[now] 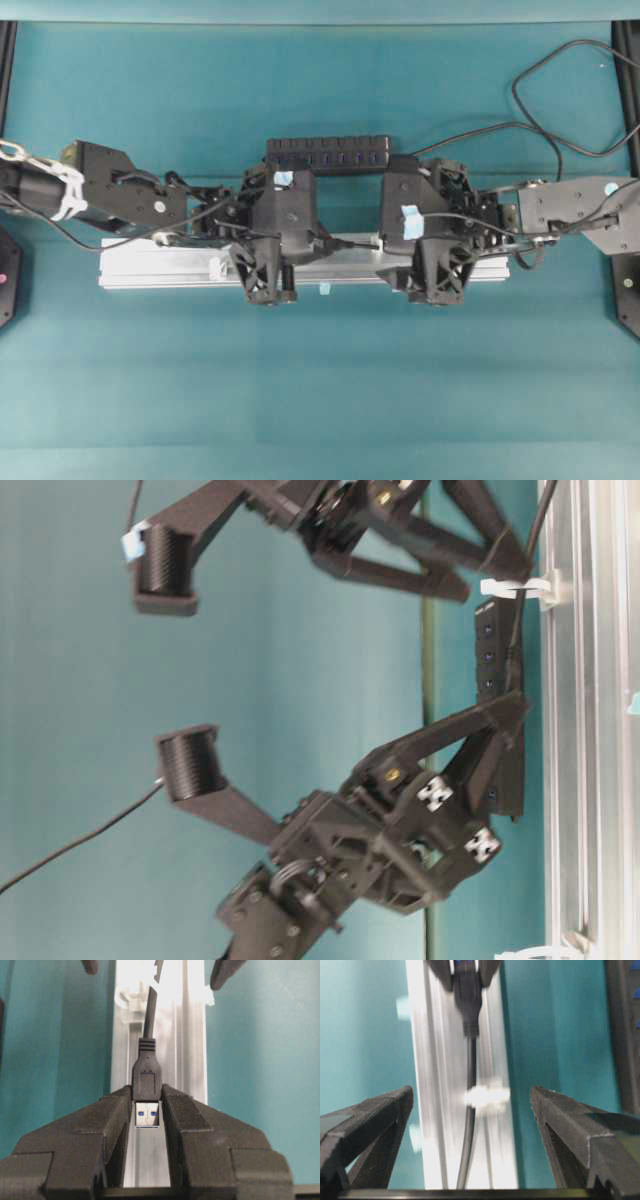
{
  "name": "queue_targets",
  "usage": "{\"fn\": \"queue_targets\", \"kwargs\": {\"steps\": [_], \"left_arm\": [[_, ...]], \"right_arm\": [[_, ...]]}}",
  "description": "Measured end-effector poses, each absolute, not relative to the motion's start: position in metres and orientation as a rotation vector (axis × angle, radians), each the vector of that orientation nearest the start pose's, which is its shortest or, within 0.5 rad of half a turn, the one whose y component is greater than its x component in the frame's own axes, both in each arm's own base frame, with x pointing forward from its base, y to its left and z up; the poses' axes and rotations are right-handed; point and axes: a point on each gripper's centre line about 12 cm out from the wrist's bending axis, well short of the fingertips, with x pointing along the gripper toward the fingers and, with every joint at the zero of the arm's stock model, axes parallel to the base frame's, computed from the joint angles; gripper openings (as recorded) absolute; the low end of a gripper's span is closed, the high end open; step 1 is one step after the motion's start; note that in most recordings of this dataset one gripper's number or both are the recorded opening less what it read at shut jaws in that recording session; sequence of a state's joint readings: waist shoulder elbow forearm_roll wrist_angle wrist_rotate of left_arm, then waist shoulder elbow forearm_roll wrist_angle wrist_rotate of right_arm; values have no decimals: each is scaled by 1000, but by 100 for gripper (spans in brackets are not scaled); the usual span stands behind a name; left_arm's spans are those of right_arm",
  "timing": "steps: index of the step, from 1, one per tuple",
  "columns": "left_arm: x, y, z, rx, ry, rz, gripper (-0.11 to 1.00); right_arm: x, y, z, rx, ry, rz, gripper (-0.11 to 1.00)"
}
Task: Pass the USB cable through three rings with both arms.
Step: 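Pull the plug left with the left gripper, right gripper following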
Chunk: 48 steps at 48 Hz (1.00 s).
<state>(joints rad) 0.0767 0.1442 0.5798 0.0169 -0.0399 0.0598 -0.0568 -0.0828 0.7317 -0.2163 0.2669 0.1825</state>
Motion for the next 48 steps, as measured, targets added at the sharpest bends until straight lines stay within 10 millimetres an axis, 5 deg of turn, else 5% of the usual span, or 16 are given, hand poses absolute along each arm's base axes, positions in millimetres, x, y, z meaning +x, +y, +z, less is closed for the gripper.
{"fn": "queue_targets", "kwargs": {"steps": [16,34,40,48], "left_arm": [[415,32,152,49,682,47,24],[414,30,165,51,654,45,24],[413,30,167,52,651,44,24],[413,29,167,53,649,41,24]], "right_arm": [[368,-28,165,-28,878,-94,69],[372,-31,161,-23,881,-100,67],[373,-31,159,-23,883,-100,58],[375,-30,158,-24,869,-93,31]]}}
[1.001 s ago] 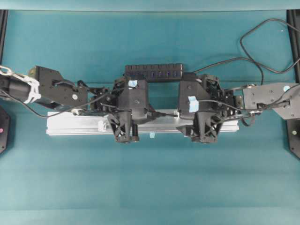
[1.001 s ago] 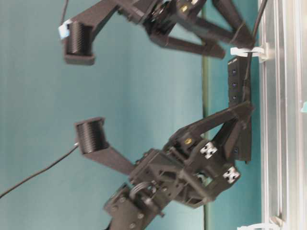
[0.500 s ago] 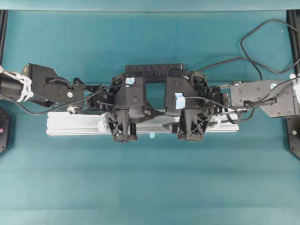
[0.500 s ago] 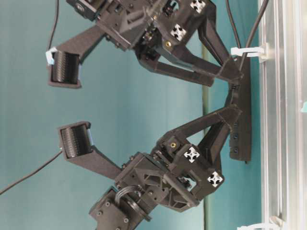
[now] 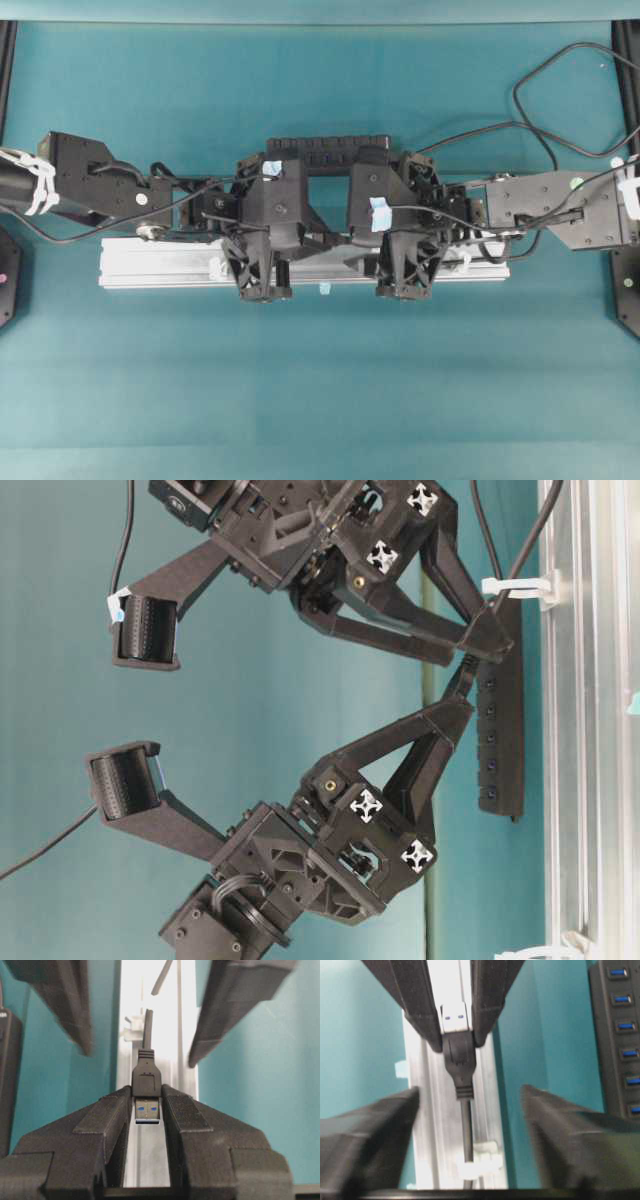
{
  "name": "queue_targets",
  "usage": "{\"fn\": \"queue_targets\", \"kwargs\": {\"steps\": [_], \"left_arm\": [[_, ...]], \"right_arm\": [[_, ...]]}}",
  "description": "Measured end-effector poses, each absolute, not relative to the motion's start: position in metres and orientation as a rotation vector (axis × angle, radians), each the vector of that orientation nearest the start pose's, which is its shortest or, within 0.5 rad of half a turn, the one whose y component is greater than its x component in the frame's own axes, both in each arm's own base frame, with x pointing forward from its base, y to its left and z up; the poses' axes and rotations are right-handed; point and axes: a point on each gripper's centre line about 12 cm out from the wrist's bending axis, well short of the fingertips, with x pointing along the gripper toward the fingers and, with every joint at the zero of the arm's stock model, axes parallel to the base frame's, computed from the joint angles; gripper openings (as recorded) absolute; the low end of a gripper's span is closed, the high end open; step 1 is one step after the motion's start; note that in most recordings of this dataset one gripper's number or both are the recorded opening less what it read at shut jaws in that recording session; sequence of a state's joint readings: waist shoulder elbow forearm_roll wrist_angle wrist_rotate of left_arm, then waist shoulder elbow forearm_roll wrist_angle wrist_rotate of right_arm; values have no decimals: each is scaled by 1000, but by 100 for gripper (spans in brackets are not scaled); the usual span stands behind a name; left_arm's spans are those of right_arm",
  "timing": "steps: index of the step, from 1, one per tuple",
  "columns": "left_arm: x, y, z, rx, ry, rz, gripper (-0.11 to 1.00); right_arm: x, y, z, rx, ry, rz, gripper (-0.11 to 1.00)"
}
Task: Pass the USB cable through three rings with both arms.
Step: 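Pull the plug left with the left gripper, right gripper following, then open the left gripper and swing it left away from the plug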
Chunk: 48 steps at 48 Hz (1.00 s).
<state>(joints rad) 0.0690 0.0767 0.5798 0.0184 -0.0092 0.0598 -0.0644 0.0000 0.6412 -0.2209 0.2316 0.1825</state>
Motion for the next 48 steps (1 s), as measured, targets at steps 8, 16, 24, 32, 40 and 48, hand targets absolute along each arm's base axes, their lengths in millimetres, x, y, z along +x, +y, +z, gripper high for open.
{"fn": "queue_targets", "kwargs": {"steps": [8,16,24,32,40,48], "left_arm": [[413,27,167,54,651,38,24],[413,27,166,55,652,38,24],[413,27,167,55,651,38,24],[413,27,168,53,649,39,24],[413,27,169,54,649,38,24],[409,27,171,53,669,38,24]], "right_arm": [[378,-30,158,-23,844,-88,8],[380,-28,158,-25,833,-80,-3],[380,-27,158,-24,832,-79,-5],[380,-26,157,-24,833,-77,-5],[384,-27,157,-24,830,-77,-5],[387,-26,159,-25,826,-76,-5]]}}
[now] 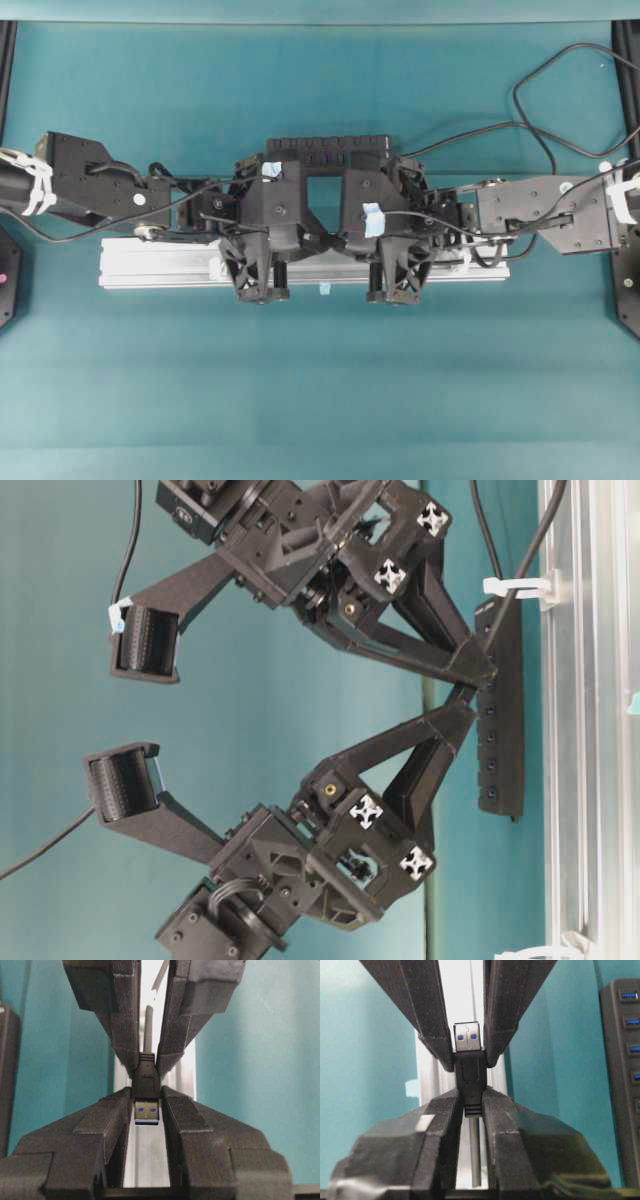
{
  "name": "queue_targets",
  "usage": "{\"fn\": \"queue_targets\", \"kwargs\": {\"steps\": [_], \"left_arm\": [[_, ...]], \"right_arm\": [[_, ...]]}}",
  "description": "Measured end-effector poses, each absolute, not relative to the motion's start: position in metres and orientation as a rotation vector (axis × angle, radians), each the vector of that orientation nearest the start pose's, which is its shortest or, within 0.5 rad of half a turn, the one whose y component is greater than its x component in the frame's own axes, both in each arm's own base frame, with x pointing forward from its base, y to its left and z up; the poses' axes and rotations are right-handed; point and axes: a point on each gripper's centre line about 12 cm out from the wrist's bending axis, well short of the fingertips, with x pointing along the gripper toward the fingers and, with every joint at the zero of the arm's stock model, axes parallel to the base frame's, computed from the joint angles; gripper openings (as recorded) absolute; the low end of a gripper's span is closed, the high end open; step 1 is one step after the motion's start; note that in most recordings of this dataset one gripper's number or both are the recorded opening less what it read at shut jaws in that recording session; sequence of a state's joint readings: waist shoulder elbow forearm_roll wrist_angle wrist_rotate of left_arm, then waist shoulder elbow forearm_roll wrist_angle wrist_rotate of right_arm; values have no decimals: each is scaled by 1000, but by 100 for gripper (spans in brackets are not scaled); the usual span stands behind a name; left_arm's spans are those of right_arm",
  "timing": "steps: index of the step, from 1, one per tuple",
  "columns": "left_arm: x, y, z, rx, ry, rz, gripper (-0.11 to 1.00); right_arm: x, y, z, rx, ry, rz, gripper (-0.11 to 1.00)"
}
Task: Pass the USB cable through three rings with both arms.
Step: 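Open the left gripper and swing it left away from the plug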
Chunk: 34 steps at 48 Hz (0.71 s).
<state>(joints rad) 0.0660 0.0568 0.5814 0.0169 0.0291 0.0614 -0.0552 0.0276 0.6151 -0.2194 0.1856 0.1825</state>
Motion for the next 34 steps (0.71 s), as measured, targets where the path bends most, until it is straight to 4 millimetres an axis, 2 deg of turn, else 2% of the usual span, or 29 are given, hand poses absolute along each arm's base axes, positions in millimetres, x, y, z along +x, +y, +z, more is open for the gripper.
{"fn": "queue_targets", "kwargs": {"steps": [12,14,20,23,25,34], "left_arm": [[399,25,181,55,678,34,25],[396,24,181,54,680,33,32],[389,20,182,42,678,29,68],[385,17,183,32,680,27,79],[382,16,183,25,682,27,81],[364,6,192,-46,673,31,73]], "right_arm": [[393,-25,164,-30,810,-73,-5],[393,-25,164,-28,809,-74,-5],[392,-27,164,-28,819,-79,-5],[392,-28,163,-27,823,-81,-5],[392,-27,163,-28,821,-80,-5],[392,-27,163,-27,822,-81,-5]]}}
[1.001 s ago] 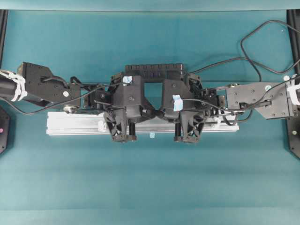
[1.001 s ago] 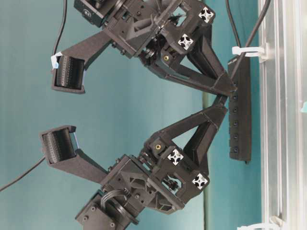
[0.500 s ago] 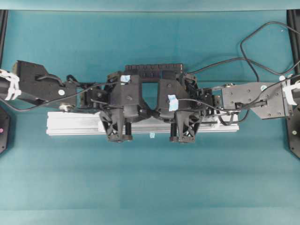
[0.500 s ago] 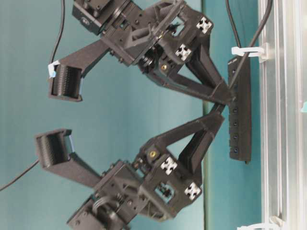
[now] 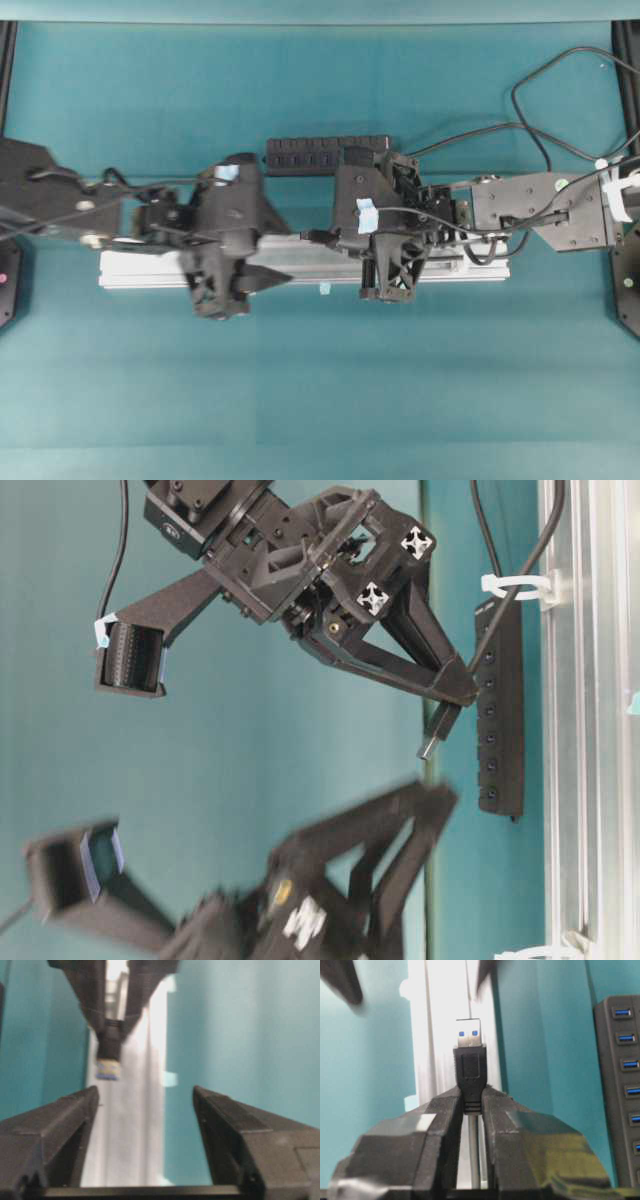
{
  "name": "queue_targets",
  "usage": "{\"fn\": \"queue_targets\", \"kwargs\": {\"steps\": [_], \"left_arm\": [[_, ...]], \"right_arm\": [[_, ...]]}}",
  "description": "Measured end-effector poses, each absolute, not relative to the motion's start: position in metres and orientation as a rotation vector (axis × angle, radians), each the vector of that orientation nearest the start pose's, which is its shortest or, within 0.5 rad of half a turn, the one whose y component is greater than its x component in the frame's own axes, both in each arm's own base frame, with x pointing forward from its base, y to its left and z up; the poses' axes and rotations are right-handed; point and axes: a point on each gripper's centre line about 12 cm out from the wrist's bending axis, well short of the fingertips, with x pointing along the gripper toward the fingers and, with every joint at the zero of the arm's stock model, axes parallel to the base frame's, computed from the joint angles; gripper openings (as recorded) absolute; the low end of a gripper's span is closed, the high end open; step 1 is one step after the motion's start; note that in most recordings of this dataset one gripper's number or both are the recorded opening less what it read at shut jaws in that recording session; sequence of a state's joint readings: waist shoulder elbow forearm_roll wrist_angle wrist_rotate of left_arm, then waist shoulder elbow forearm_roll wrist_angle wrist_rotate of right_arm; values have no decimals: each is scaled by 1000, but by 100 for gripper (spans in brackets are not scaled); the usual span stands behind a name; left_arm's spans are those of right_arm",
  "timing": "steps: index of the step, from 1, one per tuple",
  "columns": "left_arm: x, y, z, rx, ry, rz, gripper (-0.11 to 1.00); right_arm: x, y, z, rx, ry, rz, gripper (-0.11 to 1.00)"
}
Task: Pass the USB cable through three rings with both arms.
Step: 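Open the left gripper and swing it left away from the plug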
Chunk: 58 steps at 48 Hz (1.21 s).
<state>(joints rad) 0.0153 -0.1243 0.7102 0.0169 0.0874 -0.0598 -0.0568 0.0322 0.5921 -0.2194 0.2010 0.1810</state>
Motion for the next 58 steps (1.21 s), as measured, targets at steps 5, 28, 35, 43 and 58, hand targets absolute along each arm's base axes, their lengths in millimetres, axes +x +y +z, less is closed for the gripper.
{"fn": "queue_targets", "kwargs": {"steps": [5,28,35,43,58], "left_arm": [[351,2,196,-68,673,31,73],[279,0,218,-73,625,25,72],[261,0,224,-76,622,27,72],[253,0,229,-77,613,28,72],[251,0,229,-79,613,29,72]], "right_arm": [[394,-28,163,-30,821,-80,-5],[413,-28,169,-48,850,-86,-5],[421,-28,172,-73,857,-80,-5],[427,-29,172,-150,923,-58,-5],[442,-28,179,-199,950,-42,-5]]}}
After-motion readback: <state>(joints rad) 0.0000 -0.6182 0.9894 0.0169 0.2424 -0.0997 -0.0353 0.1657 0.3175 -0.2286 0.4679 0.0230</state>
